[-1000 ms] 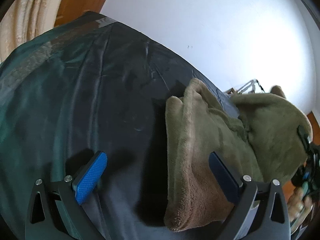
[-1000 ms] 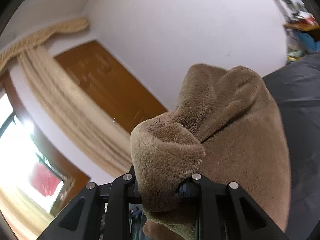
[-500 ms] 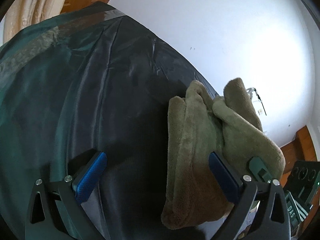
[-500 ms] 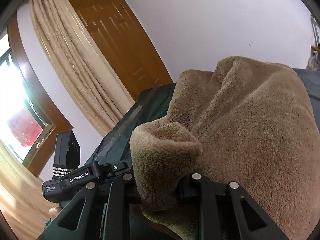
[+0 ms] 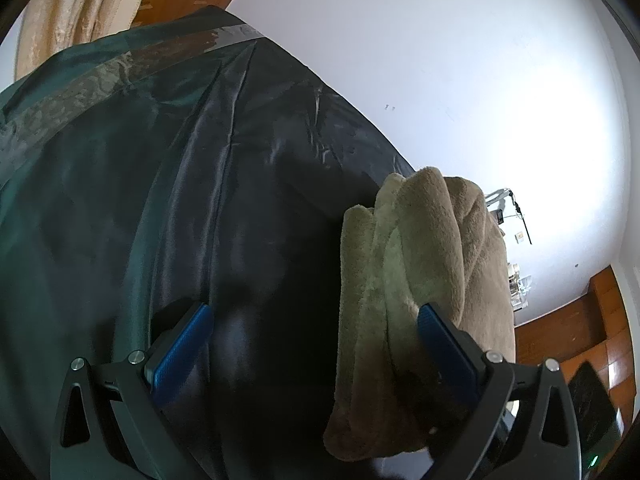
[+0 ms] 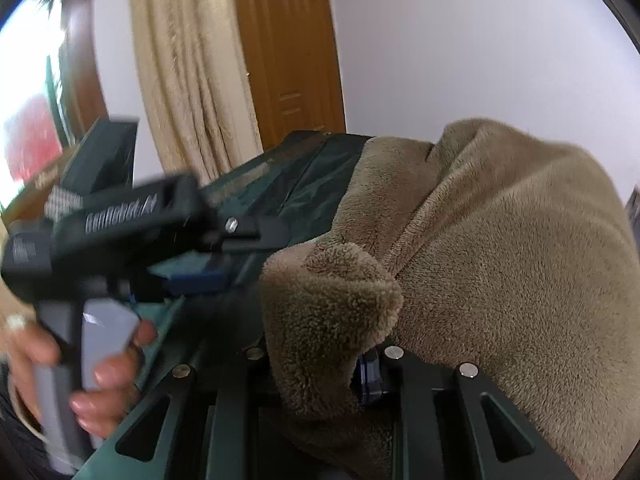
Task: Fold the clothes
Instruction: 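Carry the folded sweatshirt with both grippers and lay it down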
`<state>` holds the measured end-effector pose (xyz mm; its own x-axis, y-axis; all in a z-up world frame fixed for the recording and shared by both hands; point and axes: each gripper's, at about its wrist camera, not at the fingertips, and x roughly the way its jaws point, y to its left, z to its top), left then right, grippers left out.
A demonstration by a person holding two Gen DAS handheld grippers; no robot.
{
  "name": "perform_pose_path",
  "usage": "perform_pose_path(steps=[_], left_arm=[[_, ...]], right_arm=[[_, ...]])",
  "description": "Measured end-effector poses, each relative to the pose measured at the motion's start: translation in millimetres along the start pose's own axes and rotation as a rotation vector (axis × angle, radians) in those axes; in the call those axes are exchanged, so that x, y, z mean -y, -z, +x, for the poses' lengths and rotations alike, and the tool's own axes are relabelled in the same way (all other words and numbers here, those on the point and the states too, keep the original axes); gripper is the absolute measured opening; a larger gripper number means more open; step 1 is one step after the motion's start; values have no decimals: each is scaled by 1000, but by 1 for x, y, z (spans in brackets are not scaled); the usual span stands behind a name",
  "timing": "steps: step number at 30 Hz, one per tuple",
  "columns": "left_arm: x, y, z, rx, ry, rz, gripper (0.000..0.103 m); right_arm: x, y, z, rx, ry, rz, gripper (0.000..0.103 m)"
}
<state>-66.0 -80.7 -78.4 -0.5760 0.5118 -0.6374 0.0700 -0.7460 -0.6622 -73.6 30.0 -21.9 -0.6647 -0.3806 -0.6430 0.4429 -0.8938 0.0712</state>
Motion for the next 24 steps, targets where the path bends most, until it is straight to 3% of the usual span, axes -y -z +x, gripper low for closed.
perform_pose_path(steps=[8, 10, 11, 18, 21, 24], left_arm=[[-2, 3, 1, -6, 1, 11, 102], [-2, 4, 0, -6, -1, 11, 102], [-2, 5, 0, -6, -2, 12, 102], [-5, 1, 6, 3, -5, 1, 102], [-6, 0, 7, 8, -7, -2, 102], [-5, 1, 7, 14, -13, 3, 102]], right_arm=[[-14, 2, -1, 13, 10, -46, 32], [-13, 0, -4, 22, -53, -25, 57], [-14, -1, -6, 27, -71, -24, 62], [-13, 2, -30, 45, -199, 20, 63], [-4, -4, -47, 92, -259, 90, 63], [-11, -12, -54, 122, -290, 66, 63]])
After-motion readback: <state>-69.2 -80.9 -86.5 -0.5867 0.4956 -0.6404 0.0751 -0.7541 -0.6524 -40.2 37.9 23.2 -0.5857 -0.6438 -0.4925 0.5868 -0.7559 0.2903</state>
